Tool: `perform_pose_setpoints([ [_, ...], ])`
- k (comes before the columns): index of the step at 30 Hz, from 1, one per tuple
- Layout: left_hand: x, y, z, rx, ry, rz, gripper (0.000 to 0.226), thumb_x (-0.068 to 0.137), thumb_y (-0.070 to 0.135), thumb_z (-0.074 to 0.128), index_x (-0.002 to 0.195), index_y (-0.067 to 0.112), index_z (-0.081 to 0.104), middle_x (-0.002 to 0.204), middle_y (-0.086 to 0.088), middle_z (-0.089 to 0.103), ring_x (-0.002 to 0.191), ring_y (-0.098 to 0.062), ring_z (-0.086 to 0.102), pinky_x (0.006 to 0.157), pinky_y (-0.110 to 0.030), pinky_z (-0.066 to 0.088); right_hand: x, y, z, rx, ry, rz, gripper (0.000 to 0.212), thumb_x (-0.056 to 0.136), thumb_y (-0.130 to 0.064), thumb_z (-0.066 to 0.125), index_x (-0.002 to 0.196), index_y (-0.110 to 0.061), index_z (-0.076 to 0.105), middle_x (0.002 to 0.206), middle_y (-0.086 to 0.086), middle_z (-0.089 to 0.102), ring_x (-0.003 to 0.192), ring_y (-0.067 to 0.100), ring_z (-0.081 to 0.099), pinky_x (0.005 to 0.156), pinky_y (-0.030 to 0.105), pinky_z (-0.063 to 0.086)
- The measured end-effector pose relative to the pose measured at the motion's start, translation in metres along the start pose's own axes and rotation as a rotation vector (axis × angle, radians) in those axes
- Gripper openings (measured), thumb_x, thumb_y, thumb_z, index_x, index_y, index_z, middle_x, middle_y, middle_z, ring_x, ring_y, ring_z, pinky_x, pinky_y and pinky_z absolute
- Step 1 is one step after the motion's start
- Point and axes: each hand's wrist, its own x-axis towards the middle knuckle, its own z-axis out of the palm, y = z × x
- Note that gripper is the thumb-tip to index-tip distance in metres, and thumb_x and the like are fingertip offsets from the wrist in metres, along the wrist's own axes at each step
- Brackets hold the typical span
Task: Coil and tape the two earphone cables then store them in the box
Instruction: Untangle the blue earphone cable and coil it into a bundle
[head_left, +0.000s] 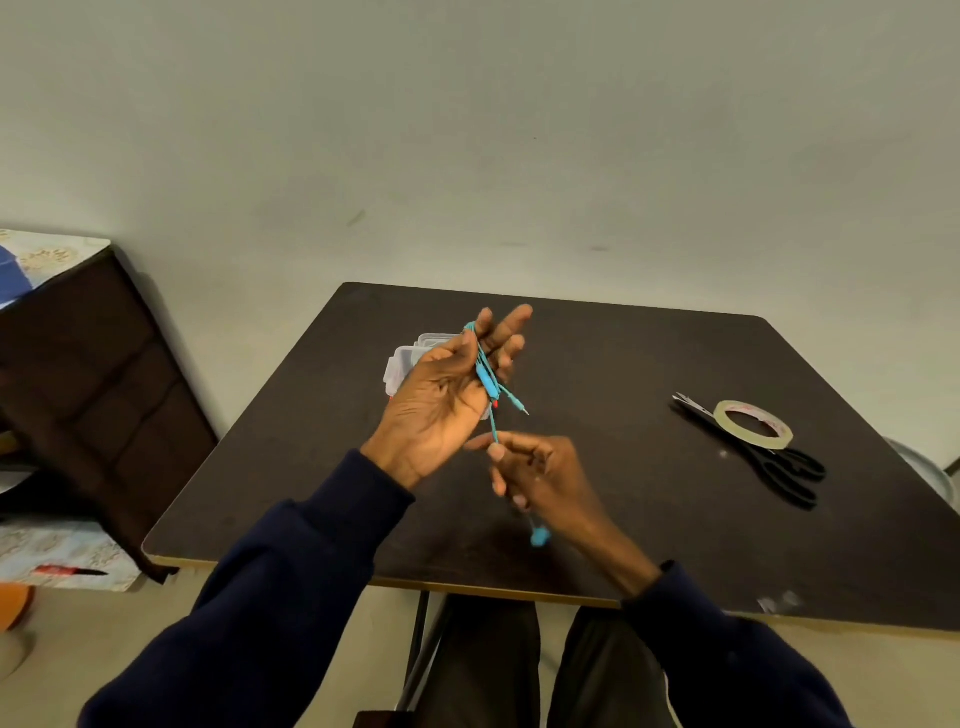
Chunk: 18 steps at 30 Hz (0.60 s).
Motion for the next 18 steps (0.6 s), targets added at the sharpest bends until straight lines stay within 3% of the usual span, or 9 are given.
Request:
perform_pose_setpoints([
  [2, 0.005, -0.002, -0.004, 0.125, 0.029, 0.085, 0.028, 0.097, 0.009, 0.048, 0.123, 0.001, 0.056, 0.134, -0.019, 0.063, 0.120, -0.031, 0.065, 0.101, -0.033, 0.054, -0.009, -0.002, 0.006, -0.044, -0.046, -0.003, 0.022, 0.104, -0.024, 0.051, 0.109, -0.020, 0.073, 0.062, 0.001, 0.060, 0.045, 0.009, 0.046, 0.045, 0.021, 0.039],
  [5, 0.008, -0.006, -0.013, 0.499, 0.077, 0.176, 0.032, 0.099, 0.011, 0.047, 0.127, -0.003, 0.056, 0.130, -0.014, 0.067, 0.121, -0.034, 0.064, 0.095, -0.030, 0.056, -0.015, -0.014, 0.003, -0.231, -0.027, -0.054, 0.021, 0.103, -0.023, 0.052, 0.104, -0.021, 0.072, 0.061, -0.001, 0.060, 0.049, 0.004, 0.050, 0.051, 0.018, 0.040],
  [7, 0.004, -0.010, -0.021, 0.772, 0.112, 0.185, 0.032, 0.103, 0.015, 0.047, 0.128, -0.001, 0.058, 0.126, -0.012, 0.070, 0.111, -0.033, 0.070, 0.090, -0.030, 0.058, -0.016, -0.027, -0.006, -0.436, -0.006, -0.165, 0.020, 0.102, -0.022, 0.054, 0.099, -0.018, 0.073, 0.061, -0.005, 0.062, 0.053, 0.005, 0.057, 0.055, 0.017, 0.042],
  [9, -0.001, -0.016, -0.027, 0.949, 0.158, 0.148, 0.034, 0.101, 0.024, 0.049, 0.125, 0.003, 0.061, 0.113, -0.011, 0.075, 0.090, -0.028, 0.075, 0.079, -0.030, 0.059, -0.015, -0.042, -0.016, -0.659, -0.044, -0.257, 0.022, 0.102, -0.023, 0.055, 0.092, -0.016, 0.073, 0.068, -0.008, 0.064, 0.060, 0.007, 0.061, 0.059, 0.028, 0.050],
  [12, -0.006, -0.025, -0.031, 1.079, 0.199, 0.071, 0.032, 0.107, 0.020, 0.039, 0.121, 0.003, 0.063, 0.085, -0.006, 0.072, 0.061, -0.012, 0.062, 0.063, -0.026, 0.049, -0.011, -0.061, -0.028, -0.968, -0.077, -0.313, 0.016, 0.099, -0.025, 0.058, 0.094, -0.020, 0.073, 0.084, -0.002, 0.069, 0.076, 0.017, 0.063, 0.066, 0.042, 0.052],
  [15, -0.011, -0.035, -0.025, 1.110, 0.229, -0.010, 0.038, 0.111, 0.020, 0.032, 0.106, 0.002, 0.065, 0.064, 0.001, 0.061, 0.051, -0.006, 0.051, 0.054, -0.019, 0.043, -0.003, -0.078, -0.038, -1.124, -0.068, -0.422, 0.011, 0.095, -0.026, 0.065, 0.097, -0.024, 0.075, 0.086, -0.002, 0.070, 0.081, 0.022, 0.061, 0.070, 0.041, 0.048],
  [18, -0.016, -0.039, -0.014, 1.003, 0.207, -0.111, 0.050, 0.111, 0.034, 0.027, 0.085, 0.007, 0.060, 0.062, -0.004, 0.054, 0.047, -0.009, 0.045, 0.049, -0.018, 0.038, 0.009, -0.086, -0.049, -1.106, -0.036, -0.470, 0.007, 0.090, -0.020, 0.071, 0.091, -0.023, 0.078, 0.081, -0.003, 0.069, 0.079, 0.023, 0.058, 0.068, 0.041, 0.048],
])
